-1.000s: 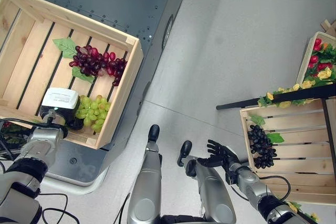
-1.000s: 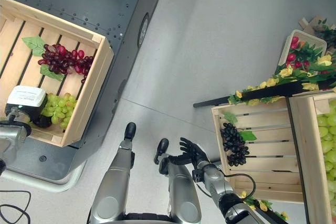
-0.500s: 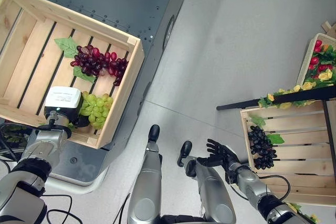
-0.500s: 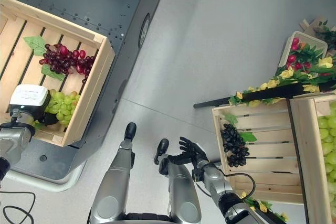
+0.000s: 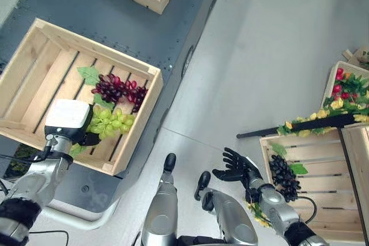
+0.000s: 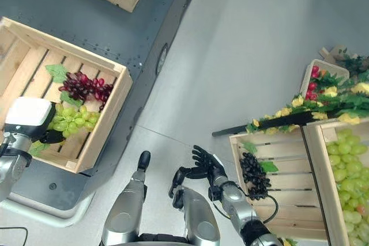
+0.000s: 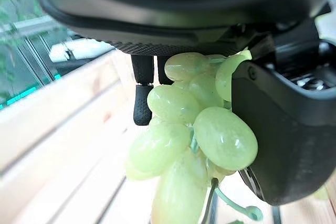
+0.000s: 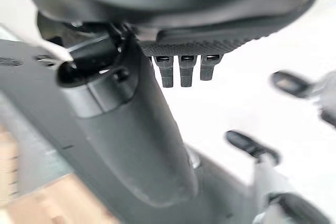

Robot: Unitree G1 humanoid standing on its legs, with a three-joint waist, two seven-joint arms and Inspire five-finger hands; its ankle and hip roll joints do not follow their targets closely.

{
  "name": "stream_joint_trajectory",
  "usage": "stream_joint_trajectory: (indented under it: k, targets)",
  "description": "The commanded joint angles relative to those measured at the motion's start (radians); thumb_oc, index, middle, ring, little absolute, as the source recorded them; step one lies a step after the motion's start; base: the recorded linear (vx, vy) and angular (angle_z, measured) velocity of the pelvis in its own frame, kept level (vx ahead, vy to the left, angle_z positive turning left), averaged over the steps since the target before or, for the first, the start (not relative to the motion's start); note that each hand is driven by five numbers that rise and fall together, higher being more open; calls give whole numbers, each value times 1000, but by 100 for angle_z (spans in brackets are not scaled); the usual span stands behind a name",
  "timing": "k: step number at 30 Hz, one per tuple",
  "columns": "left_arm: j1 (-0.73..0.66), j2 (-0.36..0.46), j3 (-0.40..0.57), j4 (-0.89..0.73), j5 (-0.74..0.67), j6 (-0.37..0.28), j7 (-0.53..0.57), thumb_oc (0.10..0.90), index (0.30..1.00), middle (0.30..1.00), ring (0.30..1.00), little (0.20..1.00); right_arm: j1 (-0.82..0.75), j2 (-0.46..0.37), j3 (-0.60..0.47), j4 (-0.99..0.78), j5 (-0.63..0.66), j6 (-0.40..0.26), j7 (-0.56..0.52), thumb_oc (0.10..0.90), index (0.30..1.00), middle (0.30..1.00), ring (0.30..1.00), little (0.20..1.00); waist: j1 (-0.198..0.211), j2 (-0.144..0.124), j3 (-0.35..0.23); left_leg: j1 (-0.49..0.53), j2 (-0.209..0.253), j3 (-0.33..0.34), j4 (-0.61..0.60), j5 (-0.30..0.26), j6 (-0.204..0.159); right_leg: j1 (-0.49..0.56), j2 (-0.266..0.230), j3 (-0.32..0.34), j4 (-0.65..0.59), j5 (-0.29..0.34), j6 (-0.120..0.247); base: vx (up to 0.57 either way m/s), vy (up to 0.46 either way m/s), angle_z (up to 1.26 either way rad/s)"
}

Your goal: Pick up the fruits from the basket on one side to the basket on the other side

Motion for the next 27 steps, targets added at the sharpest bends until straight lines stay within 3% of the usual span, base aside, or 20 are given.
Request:
stream_joint_trajectory:
  k: [1, 5, 9, 13, 21, 27]
  targets:
    - [42, 55, 143, -74, 56, 19, 50, 400, 300, 300, 300, 300, 56, -102, -32, -144, 56, -71, 36, 800, 900, 900, 900, 900, -19, 91, -180, 17, -95, -18, 36, -111, 32, 53, -5, -16, -111, 82, 28, 56, -23, 3]
    - [105, 86, 203, -116, 71, 2, 32, 400, 300, 300, 300, 300, 68, -110, -33, -257, 133, -53, 133, 800, 900, 900, 900, 900, -9, 114, -243, 61, -90, -40, -24, -86, 28, 93, -9, -25, -144, 91, 37, 73, -44, 4]
    - [113, 86, 209, -157, 109, -7, 23, 400, 300, 300, 300, 300, 46, -117, -5, -356, 175, -56, 185, 800, 900, 900, 900, 900, 8, 120, -288, 90, -87, -64, -75, -62, 19, 123, -13, -35, -186, 108, 45, 43, -81, 9]
    - [70, 93, 170, -183, 133, -9, 17, 400, 300, 300, 300, 300, -36, -133, 42, -438, 222, -81, 201, 800, 900, 900, 900, 900, 34, 121, -336, 107, -87, -80, -100, -54, 16, 149, -21, -44, -225, 123, 49, 28, -73, 11]
    - [9, 83, 96, -197, 204, -53, -3, 400, 300, 300, 300, 300, -263, -81, 151, -508, 312, -49, 204, 800, 900, 900, 900, 900, 74, 128, -386, 125, -91, -87, -90, -68, 23, 174, -32, -43, -245, 127, 43, 23, -52, 3]
    - [-94, 156, 8, -234, 266, -132, -101, 400, 300, 300, 300, 300, -381, -42, 225, -490, 338, -44, 151, 800, 900, 900, 900, 900, 92, 137, -414, 136, -93, -96, -98, -67, 24, 185, -36, -56, -246, 124, 42, 37, -40, 4]
